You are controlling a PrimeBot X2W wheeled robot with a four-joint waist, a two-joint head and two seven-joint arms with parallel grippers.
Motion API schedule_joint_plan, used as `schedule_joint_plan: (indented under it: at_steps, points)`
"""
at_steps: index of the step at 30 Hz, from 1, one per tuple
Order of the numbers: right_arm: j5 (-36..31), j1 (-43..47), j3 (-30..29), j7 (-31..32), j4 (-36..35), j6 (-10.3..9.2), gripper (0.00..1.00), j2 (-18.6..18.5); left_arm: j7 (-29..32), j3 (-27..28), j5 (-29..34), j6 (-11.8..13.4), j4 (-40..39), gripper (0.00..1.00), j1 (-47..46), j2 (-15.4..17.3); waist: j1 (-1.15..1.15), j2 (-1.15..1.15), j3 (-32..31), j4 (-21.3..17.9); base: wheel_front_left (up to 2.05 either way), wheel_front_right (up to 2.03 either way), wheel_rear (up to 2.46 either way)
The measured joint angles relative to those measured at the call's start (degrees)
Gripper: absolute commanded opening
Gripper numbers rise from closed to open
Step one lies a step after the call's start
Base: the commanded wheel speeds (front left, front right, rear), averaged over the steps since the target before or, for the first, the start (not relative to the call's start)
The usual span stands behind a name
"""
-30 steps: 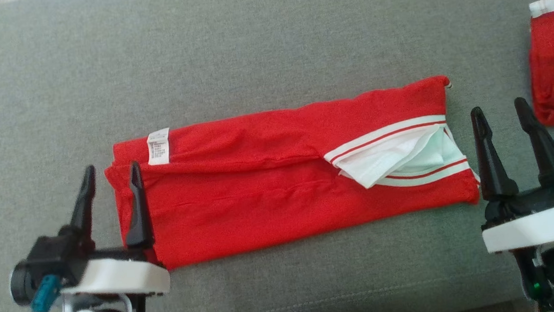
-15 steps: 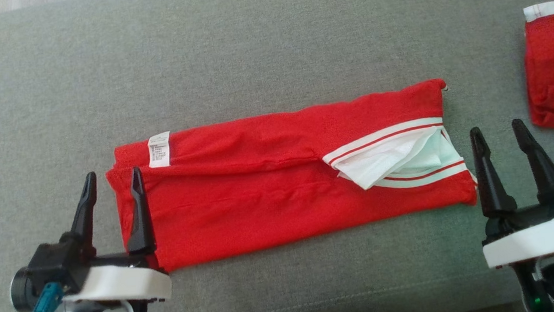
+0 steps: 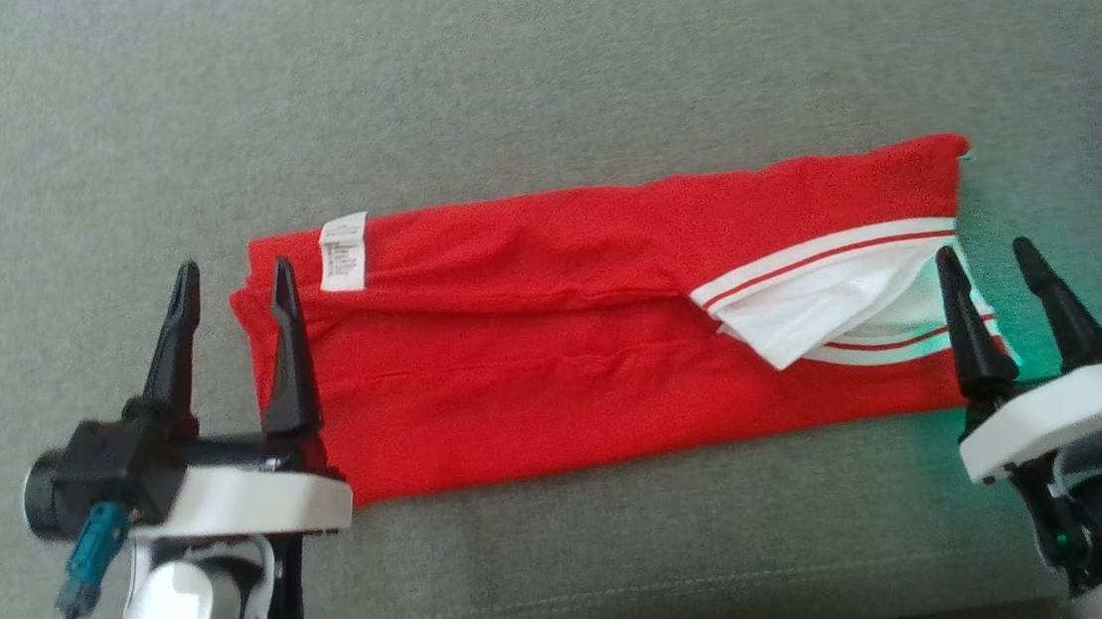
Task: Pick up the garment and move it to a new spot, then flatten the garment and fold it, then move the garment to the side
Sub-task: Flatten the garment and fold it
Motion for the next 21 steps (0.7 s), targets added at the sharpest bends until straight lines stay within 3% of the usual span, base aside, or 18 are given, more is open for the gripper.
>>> schedule_joint_plan:
  at_steps: [7, 13, 14, 15, 21]
  points:
    - [0.49, -3.42, 0.35, 1.98, 9.42, 0.00, 1.00, -0.04, -0.90, -0.08, 0.52, -1.29, 1.78, 1.00, -3.10, -1.23, 0.00, 0.00, 2.64, 2.50, 0.00, 0.00, 0.00]
    - [2.37, -5.02, 0.43, 3.79, 10.91, 0.00, 1.00, -0.16, -1.00, 0.00, 0.90, -1.78, 2.47, 1.00, -3.66, -1.99, -0.01, 0.00, 3.05, 3.13, 0.00, 0.00, 0.00]
    - [3.13, -5.03, 0.74, 4.26, 10.87, -0.01, 0.56, -0.32, -1.00, 0.04, 0.91, -1.78, 2.69, 1.00, -3.65, -2.04, -0.01, 0.00, 3.00, 3.12, 0.00, 0.00, 0.00]
    - [3.85, -5.06, 1.02, 4.78, 10.72, -0.02, 0.00, -0.47, -1.00, 0.14, 0.91, -1.78, 2.88, 1.00, -3.65, -2.09, -0.01, 0.00, 2.92, 3.06, 0.00, 0.00, 0.00]
    - [5.92, -4.84, 3.52, 6.59, 9.45, -0.02, 0.00, -0.98, -1.00, 0.65, 0.92, -1.79, 3.09, 1.00, -3.63, -2.25, -0.01, 0.00, 2.05, 2.60, 0.00, 0.00, 0.00]
